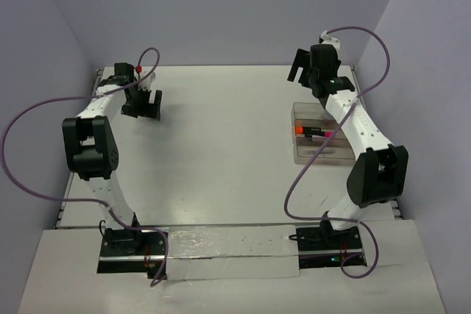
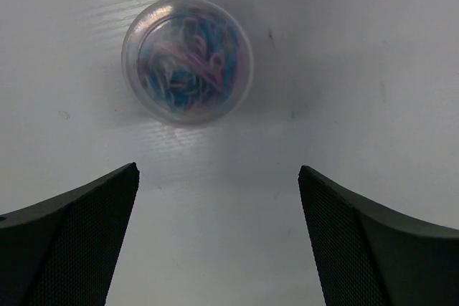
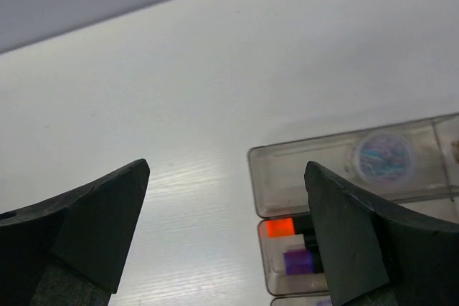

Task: Sort the stationery into containers
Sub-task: Pick up the stationery from the corner of the board.

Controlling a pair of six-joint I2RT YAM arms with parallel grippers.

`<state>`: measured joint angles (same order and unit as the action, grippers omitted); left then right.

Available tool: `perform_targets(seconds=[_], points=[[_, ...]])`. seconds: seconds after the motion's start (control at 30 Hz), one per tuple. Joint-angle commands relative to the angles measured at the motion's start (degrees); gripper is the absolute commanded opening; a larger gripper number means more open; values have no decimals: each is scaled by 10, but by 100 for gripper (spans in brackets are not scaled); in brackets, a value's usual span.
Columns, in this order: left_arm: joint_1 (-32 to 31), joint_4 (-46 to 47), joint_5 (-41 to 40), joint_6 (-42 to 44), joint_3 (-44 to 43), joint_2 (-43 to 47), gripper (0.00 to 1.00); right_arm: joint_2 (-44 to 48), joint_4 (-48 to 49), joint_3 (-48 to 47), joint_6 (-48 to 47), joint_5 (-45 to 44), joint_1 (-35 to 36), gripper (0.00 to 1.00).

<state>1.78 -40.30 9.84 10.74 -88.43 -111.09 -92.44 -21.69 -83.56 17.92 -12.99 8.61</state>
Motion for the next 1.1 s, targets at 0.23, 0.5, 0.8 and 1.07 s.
perform_targets(seconds=[0.23, 0.5, 0.8, 1.07], points=[[-12, 165, -96, -61, 50, -51, 99, 113, 70, 50, -4, 50, 36, 96], [-12, 209, -75, -72, 31, -82, 99, 135, 64, 59, -15, 37, 36, 96], [-19, 247, -52, -81, 51, -66, 87, 137, 59, 62, -19, 36, 35, 96], [-27, 329, -33, -74, 145, -15, 80, 143, 58, 62, -20, 39, 35, 96]])
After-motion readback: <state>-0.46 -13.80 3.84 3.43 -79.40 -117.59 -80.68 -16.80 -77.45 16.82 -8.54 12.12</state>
